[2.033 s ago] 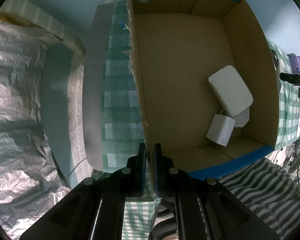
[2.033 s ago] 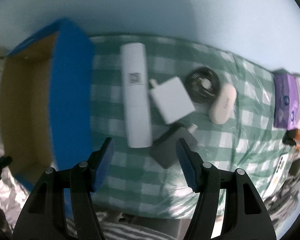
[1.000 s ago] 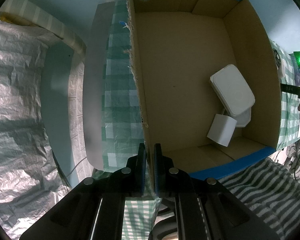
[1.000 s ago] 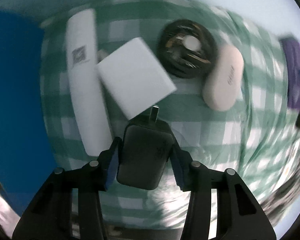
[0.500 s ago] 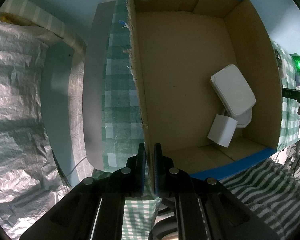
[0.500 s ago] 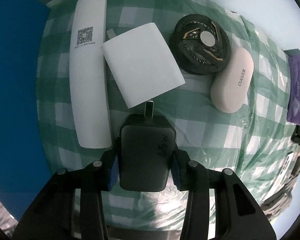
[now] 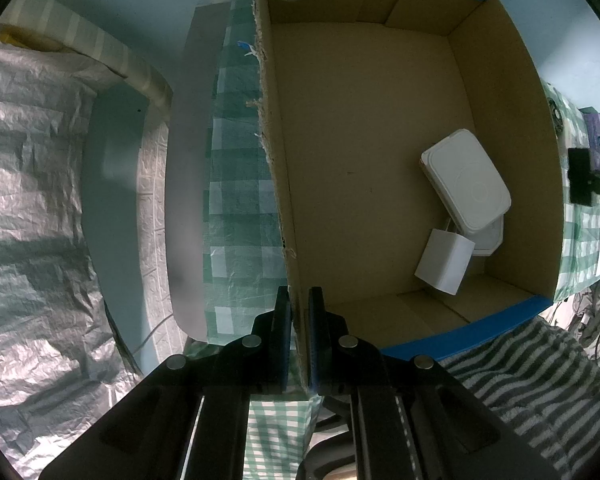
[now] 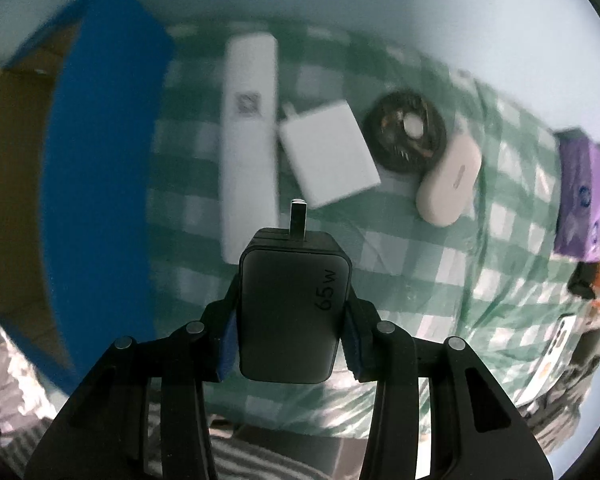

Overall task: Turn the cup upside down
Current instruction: 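Carry the grey charger into the box and release it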

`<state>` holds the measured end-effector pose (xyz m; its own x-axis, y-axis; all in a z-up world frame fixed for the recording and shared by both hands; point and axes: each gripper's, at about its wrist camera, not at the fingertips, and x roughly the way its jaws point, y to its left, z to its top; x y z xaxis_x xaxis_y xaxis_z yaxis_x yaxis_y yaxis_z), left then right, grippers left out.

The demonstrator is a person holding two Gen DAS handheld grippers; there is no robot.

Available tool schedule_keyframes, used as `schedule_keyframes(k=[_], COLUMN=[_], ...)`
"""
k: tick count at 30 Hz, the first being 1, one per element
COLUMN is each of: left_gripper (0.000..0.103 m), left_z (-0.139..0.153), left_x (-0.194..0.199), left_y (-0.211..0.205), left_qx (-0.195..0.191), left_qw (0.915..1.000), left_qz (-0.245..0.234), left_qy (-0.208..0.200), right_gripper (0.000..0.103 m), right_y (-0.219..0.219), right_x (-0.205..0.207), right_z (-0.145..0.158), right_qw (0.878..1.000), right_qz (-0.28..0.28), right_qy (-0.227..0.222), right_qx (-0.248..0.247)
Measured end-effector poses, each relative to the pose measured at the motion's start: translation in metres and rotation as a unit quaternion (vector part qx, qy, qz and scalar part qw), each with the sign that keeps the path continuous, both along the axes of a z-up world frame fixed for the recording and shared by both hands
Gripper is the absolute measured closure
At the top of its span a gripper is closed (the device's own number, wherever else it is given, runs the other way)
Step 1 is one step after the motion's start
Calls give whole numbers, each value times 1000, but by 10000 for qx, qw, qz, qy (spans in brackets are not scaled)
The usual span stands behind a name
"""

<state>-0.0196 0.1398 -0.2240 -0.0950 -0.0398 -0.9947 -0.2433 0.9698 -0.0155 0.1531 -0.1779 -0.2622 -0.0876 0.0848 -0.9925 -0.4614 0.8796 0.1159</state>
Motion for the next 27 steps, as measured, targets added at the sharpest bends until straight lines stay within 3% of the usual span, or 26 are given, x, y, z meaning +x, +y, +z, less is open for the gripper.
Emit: schedule_keyframes(k=[5, 13, 21, 27], left_gripper=[97, 96, 96, 96], left_z=[0, -2, -2, -1], left_x=[0, 1, 3, 3], left_y=[0, 0, 0, 0], left_qx=[6, 35, 45, 48], left_qw=[10000, 10000, 10000, 9999], left_qz=[-12, -76, -83, -92], left_qy=[6, 25, 33, 21], right_gripper=[61, 61, 61, 61], right_y=[12, 67, 123, 156], right_x=[-11, -18, -42, -68], right_z=[41, 91, 94, 66], right_qw=[9993, 9947, 9848, 9761], right_qz=[241, 777, 1522, 2065], right_qy=[-160, -320, -243, -96], right_qx=[255, 598, 798, 674])
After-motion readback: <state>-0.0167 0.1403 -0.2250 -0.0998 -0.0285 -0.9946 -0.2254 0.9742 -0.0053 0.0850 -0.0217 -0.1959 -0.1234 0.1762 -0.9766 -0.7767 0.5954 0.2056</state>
